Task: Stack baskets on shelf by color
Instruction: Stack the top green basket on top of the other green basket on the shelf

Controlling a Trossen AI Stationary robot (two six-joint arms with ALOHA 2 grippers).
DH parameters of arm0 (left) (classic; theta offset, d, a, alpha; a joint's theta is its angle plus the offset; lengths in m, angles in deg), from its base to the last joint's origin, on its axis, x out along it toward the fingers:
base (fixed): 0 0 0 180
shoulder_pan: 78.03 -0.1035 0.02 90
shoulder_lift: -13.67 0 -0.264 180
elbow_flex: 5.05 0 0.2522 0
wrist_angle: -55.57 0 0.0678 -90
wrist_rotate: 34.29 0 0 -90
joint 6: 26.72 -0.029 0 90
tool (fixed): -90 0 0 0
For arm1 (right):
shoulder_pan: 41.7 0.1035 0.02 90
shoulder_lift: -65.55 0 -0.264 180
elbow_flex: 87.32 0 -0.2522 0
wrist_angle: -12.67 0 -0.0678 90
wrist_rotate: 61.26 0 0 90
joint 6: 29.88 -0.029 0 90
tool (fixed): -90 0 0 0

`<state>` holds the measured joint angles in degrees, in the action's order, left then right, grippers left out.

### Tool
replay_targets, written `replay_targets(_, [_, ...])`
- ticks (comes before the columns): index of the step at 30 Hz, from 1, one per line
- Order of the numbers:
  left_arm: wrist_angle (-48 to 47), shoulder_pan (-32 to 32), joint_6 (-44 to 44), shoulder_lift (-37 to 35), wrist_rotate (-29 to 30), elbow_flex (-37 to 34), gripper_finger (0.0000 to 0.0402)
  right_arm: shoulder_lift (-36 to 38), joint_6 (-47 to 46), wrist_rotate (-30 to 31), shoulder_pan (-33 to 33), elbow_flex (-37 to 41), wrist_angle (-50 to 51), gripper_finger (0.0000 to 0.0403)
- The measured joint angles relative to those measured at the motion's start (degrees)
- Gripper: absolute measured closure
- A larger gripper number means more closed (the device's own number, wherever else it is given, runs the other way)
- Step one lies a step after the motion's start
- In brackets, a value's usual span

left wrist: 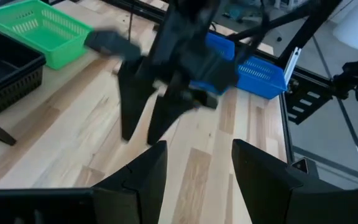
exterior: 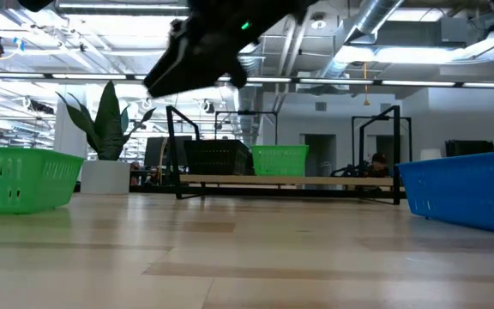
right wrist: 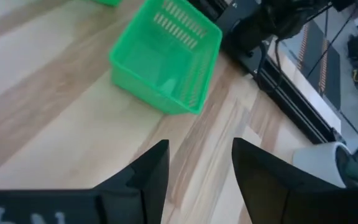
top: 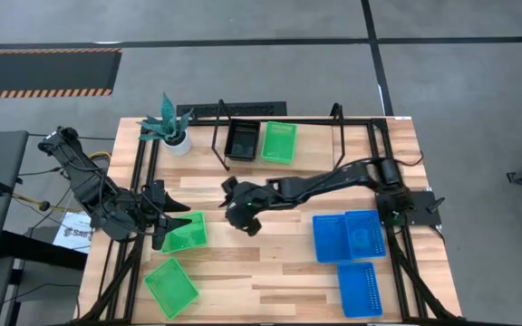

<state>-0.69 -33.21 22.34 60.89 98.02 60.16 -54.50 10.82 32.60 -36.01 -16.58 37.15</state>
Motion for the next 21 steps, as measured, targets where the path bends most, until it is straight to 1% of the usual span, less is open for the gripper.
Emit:
replay_targets(2, [-0.06, 0.00, 0.35, -0.02, 0.06, 0.00, 0.0232, -3.44, 1.55, -0.04, -0.02, -3.62, 0.42, 0.0205])
replay_targets(6, [-0.26, 0.00, 1.46, -0.02, 0.11, 0.00, 0.0232, -9.47, 5.21, -2.81, 0.13, -11.04, 2.90, 0.0205])
replay_targets(12, [-0.34, -0.01, 1.70, 0.00, 0.12, 0.00, 0.0232, -15.97, 11.10, -3.74, 0.76, -19.77, 8.10, 0.0213])
replay_targets(14, [-0.57, -0.01, 1.72, -0.02, 0.13, 0.00, 0.0232, -17.36, 12.36, -3.79, 0.98, -21.51, 9.31, 0.0214])
replay_targets(21, [-0.59, 0.00, 1.92, -0.02, 0.13, 0.00, 0.0232, -21.38, 17.87, -4.03, 1.62, -25.61, 8.74, 0.0216])
